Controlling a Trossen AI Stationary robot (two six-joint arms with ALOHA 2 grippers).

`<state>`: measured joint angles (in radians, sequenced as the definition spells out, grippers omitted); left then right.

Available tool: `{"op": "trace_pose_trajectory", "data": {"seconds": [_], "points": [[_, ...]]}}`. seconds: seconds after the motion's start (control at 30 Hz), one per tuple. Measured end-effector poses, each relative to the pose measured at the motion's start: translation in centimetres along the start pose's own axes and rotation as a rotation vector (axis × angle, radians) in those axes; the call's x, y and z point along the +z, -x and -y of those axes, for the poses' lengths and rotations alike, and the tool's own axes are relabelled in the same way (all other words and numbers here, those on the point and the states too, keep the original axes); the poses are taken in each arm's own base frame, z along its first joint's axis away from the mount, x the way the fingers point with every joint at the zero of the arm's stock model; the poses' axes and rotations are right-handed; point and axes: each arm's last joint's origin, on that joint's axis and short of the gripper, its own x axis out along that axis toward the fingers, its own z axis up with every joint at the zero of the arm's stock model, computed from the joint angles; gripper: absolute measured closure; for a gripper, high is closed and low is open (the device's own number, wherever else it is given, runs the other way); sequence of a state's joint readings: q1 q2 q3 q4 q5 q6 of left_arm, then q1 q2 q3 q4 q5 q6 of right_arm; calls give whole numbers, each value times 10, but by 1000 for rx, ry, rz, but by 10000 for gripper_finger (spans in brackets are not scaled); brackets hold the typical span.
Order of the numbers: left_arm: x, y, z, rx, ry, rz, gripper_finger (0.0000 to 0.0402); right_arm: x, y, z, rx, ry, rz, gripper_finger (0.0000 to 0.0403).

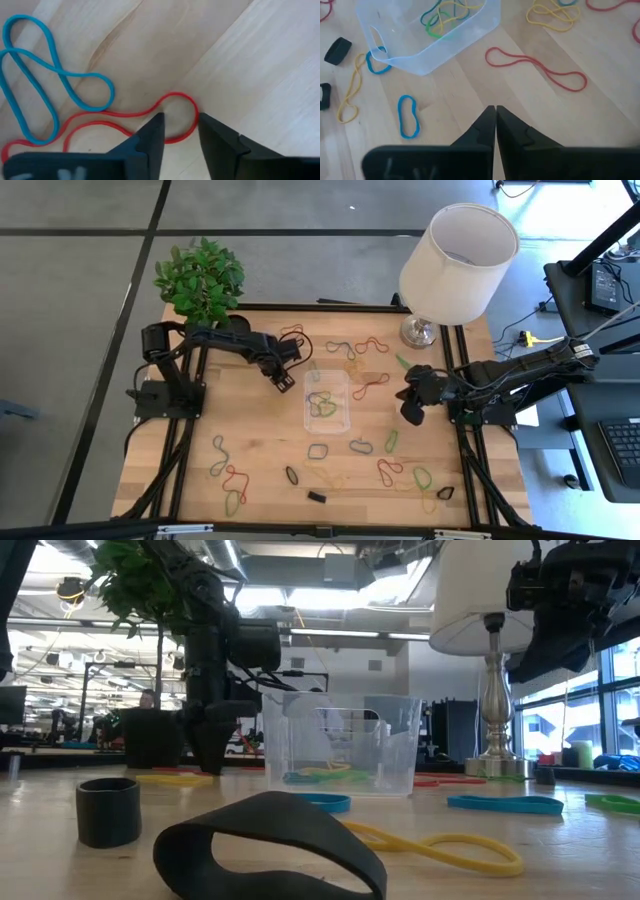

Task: Pick and place rubber bands into bin
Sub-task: Put the red rubber band into the transparent container

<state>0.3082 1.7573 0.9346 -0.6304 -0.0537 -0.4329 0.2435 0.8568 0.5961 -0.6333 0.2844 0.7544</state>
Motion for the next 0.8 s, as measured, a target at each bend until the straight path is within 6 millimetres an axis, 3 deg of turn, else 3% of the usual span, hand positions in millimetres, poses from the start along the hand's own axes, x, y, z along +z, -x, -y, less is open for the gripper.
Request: {"op": "trace_pose_trajectory", "data": {"seconds": [0.23, 0.37, 0.5, 0.8], "points": [[-4, -1, 6, 15, -26, 0, 390, 1, 0, -1, 11, -7, 12, 384], [-4, 2, 9, 10, -26, -1, 398, 1, 0, -1, 11, -7, 12, 384], [-3, 18, 15, -50, -25, -32, 399, 1, 0, -1, 11, -5, 11, 384], [10, 80, 28, -134, -107, 31, 399, 1, 0, -1, 10, -1, 13, 384]]}}
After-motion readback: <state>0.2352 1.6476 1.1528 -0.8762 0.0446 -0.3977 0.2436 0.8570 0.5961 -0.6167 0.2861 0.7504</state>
